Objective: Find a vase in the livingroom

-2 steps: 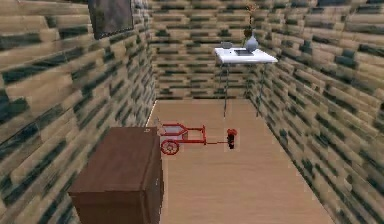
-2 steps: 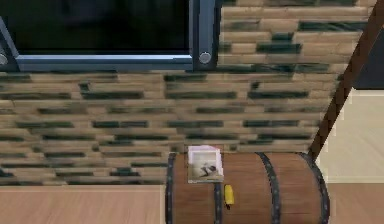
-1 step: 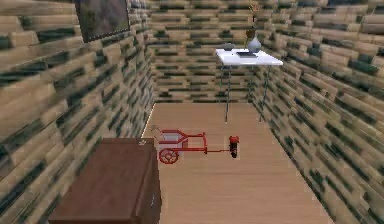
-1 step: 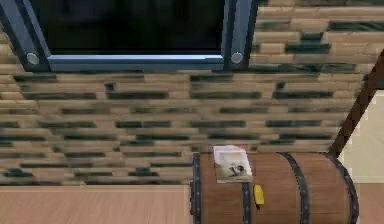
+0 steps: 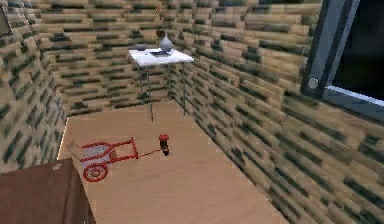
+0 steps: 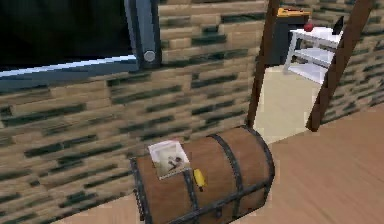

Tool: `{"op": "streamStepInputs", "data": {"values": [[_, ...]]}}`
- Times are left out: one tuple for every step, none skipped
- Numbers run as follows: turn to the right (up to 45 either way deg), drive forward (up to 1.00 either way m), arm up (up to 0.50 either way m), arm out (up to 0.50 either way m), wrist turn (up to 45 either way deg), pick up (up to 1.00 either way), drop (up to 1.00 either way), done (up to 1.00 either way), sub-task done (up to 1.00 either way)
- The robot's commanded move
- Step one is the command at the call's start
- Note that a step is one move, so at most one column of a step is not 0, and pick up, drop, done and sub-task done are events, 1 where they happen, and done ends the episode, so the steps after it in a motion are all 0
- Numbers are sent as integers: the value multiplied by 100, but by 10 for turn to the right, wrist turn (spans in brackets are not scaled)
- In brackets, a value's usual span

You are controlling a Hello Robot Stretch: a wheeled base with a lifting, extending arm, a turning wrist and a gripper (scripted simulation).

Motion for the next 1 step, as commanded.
{"op": "streamStepInputs", "data": {"values": [[0,100,0,0,0,0,0,0,0]]}}
